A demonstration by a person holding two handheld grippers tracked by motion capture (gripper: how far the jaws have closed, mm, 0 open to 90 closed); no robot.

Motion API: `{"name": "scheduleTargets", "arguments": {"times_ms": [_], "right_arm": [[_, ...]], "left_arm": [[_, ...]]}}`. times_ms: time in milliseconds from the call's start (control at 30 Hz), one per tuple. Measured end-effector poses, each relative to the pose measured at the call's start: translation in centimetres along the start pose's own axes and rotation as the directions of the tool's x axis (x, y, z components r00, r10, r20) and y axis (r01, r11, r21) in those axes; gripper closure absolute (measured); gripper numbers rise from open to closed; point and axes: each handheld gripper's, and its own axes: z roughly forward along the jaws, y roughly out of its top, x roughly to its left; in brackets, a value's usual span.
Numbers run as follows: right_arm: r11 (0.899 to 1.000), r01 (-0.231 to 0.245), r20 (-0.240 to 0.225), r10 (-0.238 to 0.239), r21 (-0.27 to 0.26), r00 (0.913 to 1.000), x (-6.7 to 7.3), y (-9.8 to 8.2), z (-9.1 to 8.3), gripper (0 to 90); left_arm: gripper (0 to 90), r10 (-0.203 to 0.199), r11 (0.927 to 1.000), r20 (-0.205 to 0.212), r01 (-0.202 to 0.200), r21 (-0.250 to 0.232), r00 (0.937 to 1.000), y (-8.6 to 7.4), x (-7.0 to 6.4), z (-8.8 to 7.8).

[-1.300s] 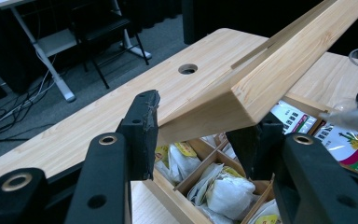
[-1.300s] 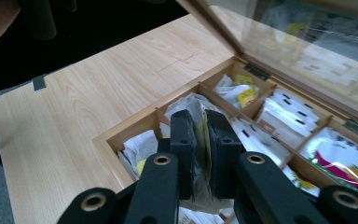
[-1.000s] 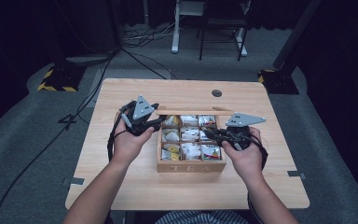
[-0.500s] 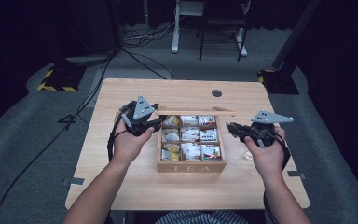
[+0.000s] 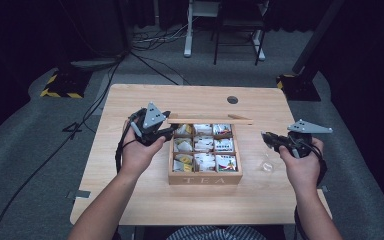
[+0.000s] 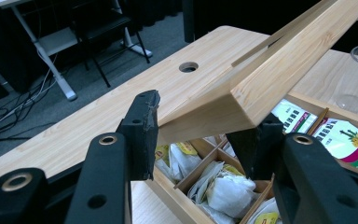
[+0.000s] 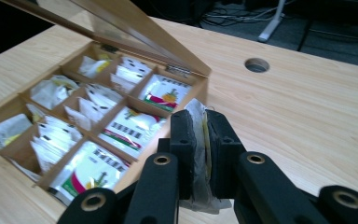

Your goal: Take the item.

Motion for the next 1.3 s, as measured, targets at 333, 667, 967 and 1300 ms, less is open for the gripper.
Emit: {"name": "scheduleTargets", "arguments": {"times_ms": [333,667,967,1300], "right_arm": [[0.998,-0.062,0.049,0.062,0.006,0.9969,-2.4,-1.7,0.0,82.5],[0.994,-0.104,0.053,0.105,-0.026,0.993,-3.7,-3.7,0.2,82.5],[0.992,-0.124,0.037,0.125,-0.037,0.9914,-3.8,-4.8,0.4,82.5],[0.991,-0.13,0.04,0.131,-0.025,0.9906,-3.8,-5.4,0.4,77.9]], "left_arm": [[54.1,0.001,1.0,-0.001,-0.001,0.0,1.0,0.0,0.0,0.0],[54.0,0.001,1.0,0.0,-0.001,0.006,1.0,0.0,-0.1,0.0],[54.0,0.005,1.0,-0.003,-0.005,0.007,1.0,0.0,-0.1,0.0],[54.0,0.004,1.0,-0.003,-0.004,0.007,1.0,0.0,-0.1,0.0]]}}
